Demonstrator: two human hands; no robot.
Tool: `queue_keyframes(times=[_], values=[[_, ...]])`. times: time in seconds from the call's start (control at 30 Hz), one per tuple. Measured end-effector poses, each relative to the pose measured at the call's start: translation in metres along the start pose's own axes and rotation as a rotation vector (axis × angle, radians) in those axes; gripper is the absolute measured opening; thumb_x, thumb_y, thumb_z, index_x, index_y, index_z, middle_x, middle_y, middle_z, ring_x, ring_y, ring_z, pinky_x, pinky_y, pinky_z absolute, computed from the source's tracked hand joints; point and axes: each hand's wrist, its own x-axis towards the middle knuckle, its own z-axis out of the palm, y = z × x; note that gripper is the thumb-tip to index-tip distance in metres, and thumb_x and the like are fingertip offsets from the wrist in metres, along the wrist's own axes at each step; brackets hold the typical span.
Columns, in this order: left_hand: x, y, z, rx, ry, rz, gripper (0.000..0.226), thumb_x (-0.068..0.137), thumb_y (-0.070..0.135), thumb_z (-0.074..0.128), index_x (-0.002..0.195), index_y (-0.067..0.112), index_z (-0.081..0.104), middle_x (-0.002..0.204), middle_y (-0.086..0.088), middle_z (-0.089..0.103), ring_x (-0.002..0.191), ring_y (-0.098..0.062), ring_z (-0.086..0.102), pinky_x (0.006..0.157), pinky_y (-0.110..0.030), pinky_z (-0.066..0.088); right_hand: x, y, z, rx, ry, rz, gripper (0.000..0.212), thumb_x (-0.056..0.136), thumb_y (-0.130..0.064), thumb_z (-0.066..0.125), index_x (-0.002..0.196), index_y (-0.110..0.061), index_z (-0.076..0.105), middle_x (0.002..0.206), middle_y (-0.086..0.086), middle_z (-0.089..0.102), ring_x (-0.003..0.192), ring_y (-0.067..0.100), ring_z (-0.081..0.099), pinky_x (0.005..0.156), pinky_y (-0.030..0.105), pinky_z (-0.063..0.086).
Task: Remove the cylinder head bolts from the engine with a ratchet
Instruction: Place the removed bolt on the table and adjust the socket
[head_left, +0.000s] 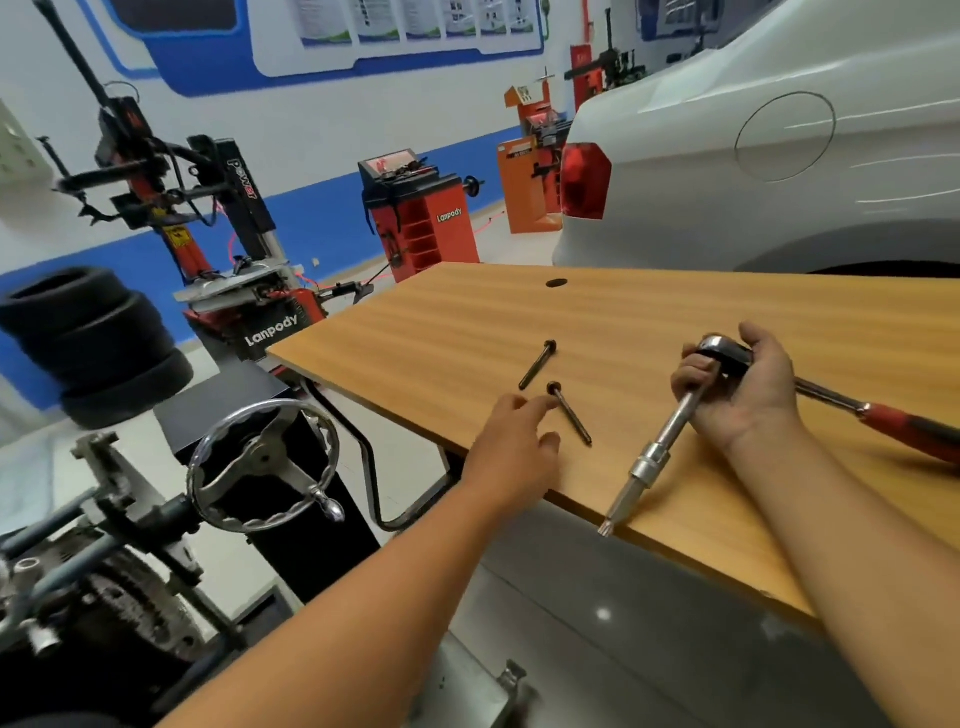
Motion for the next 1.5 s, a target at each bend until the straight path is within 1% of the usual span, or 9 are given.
queue_keyframes(times=[0.17, 0.23, 0.3, 0.4, 0.57, 0.73, 0.83, 1.17, 1.5], values=[[-0.004, 0.021, 0.002, 0.295, -0.27, 0.19, 0.048, 0.107, 0.052, 0.038, 0.154, 0.049, 0.033, 0.158, 0.007, 0.039, 0.138, -0.025, 0.038, 0.11, -0.049, 0.042, -0.008, 0.006, -0.009, -0.03, 0.048, 0.0, 0.033, 0.098, -0.034, 0.055, 0.078, -0.008, 0.052, 0.075, 0.008, 0.051, 0.049, 0.013, 0.048, 0.051, 0.021, 0.047], [-0.012, 0.025, 0.004, 0.364, -0.327, 0.222, 0.049, 0.106, 0.059, 0.033, 0.154, 0.049, 0.032, 0.157, 0.006, 0.043, 0.139, -0.028, 0.035, 0.11, -0.056, 0.039, -0.012, 0.008, -0.01, -0.066, 0.071, -0.01, 0.026, 0.098, -0.03, 0.055, 0.082, -0.01, 0.054, 0.076, 0.007, 0.056, 0.057, 0.016, 0.057, 0.069, 0.039, 0.06], [-0.022, 0.028, 0.007, 0.393, -0.34, 0.237, 0.051, 0.105, 0.062, 0.031, 0.154, 0.048, 0.031, 0.158, 0.006, 0.043, 0.141, -0.029, 0.036, 0.109, -0.058, 0.037, -0.015, 0.009, -0.011, -0.098, 0.075, -0.016, 0.019, 0.096, -0.028, 0.055, 0.082, -0.015, 0.054, 0.073, 0.002, 0.058, 0.067, 0.018, 0.064, 0.085, 0.065, 0.053], [-0.038, 0.037, 0.011, 0.319, -0.327, 0.229, 0.058, 0.101, 0.071, 0.026, 0.15, 0.042, 0.041, 0.153, 0.006, 0.049, 0.137, -0.025, 0.04, 0.104, -0.058, 0.037, -0.017, 0.012, -0.006, -0.152, 0.12, -0.019, 0.02, 0.095, -0.028, 0.053, 0.081, -0.014, 0.055, 0.065, 0.004, 0.063, 0.074, 0.02, 0.068, 0.086, 0.076, 0.043], [-0.064, 0.055, 0.016, 0.359, -0.132, 0.102, 0.047, 0.099, 0.065, 0.047, 0.114, 0.024, 0.063, 0.105, 0.0, 0.058, 0.097, -0.023, 0.054, 0.084, -0.045, 0.05, -0.003, 0.028, 0.01, -0.24, 0.174, -0.036, 0.02, 0.095, -0.024, 0.047, 0.081, -0.011, 0.054, 0.061, 0.01, 0.061, 0.071, 0.022, 0.062, 0.085, 0.067, 0.054], [-0.08, 0.05, 0.007, 0.017, -0.193, -0.12, 0.021, 0.097, 0.035, 0.064, 0.111, 0.02, 0.058, 0.105, -0.005, 0.059, 0.091, -0.024, 0.063, 0.082, -0.045, 0.059, 0.011, 0.045, 0.037, -0.128, 0.096, 0.02, 0.01, 0.087, -0.014, 0.049, 0.079, -0.008, 0.052, 0.071, 0.011, 0.056, 0.055, 0.022, 0.059, 0.067, 0.04, 0.064], [-0.084, 0.037, -0.001, 0.091, -0.162, -0.148, 0.012, 0.098, 0.014, 0.056, 0.107, 0.016, 0.049, 0.098, -0.008, 0.051, 0.087, -0.03, 0.059, 0.075, -0.046, 0.056, 0.009, 0.05, 0.055, -0.044, -0.019, 0.021, 0.021, 0.066, -0.016, 0.053, 0.084, -0.006, 0.056, 0.075, 0.006, 0.058, 0.055, 0.018, 0.059, 0.052, 0.021, 0.05], [-0.099, 0.03, -0.035, -0.482, 0.016, -0.148, 0.016, 0.103, 0.033, 0.053, 0.103, 0.023, 0.066, 0.094, 0.0, 0.067, 0.088, -0.024, 0.069, 0.08, -0.044, 0.06, -0.042, 0.04, 0.103, 0.099, -0.182, -0.065, 0.022, 0.066, -0.023, 0.052, 0.08, -0.008, 0.061, 0.074, 0.002, 0.06, 0.051, 0.012, 0.05, 0.046, 0.019, 0.036], [-0.117, -0.03, -0.139, -0.257, 0.363, -0.209, 0.015, 0.104, 0.025, 0.057, 0.093, 0.019, 0.065, 0.087, 0.001, 0.062, 0.072, -0.009, 0.054, 0.057, -0.024, 0.04, -0.099, 0.123, 0.181, -0.271, -0.291, 0.202, 0.038, 0.091, -0.046, 0.044, 0.079, -0.015, 0.064, 0.077, 0.003, 0.062, 0.065, 0.022, 0.056, 0.075, 0.039, 0.048]])
